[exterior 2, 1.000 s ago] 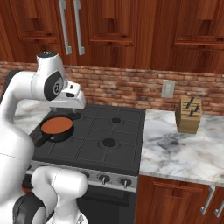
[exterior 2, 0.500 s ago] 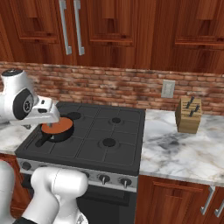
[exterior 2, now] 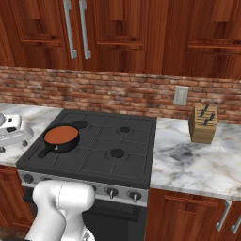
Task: Wait until the marinara sauce is simmered to a deep red color and then turn off the stove.
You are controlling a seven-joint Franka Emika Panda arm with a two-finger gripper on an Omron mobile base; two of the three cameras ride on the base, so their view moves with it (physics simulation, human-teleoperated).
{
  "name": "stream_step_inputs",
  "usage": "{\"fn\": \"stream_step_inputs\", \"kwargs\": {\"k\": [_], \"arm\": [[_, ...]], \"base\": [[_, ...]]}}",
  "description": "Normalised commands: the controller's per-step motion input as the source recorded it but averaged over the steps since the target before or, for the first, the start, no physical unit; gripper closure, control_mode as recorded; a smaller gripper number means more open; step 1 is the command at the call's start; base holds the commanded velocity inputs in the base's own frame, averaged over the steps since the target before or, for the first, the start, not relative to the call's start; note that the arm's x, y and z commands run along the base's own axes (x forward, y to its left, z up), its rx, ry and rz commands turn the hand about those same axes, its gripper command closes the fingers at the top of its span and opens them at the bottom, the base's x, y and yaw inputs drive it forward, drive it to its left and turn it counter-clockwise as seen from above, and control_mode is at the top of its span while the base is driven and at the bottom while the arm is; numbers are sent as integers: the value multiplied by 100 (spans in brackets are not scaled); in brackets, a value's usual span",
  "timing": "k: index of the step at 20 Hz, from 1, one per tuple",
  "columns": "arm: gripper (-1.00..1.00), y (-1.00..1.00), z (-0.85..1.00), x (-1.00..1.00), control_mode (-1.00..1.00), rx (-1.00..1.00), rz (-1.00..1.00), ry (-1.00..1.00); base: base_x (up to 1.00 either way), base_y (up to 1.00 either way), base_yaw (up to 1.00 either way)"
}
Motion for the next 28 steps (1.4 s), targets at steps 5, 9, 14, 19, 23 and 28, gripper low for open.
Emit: {"fn": "stream_step_inputs", "kwargs": {"k": [5,9,14,19,23,28], "arm": [[-100,77,-20,8,-100,-11,8,1],[-100,46,-32,27,-100,-8,10,0],[-100,21,-55,36,-100,-10,12,-2],[-100,33,-80,51,-100,-14,7,-6],[-100,29,-76,32,-100,-11,6,-13],[-100,14,-50,3,-100,-9,5,-13]], "base": [[0,0,0],[0,0,0],[0,0,0],[0,0,0],[0,0,0],[0,0,0]]}}
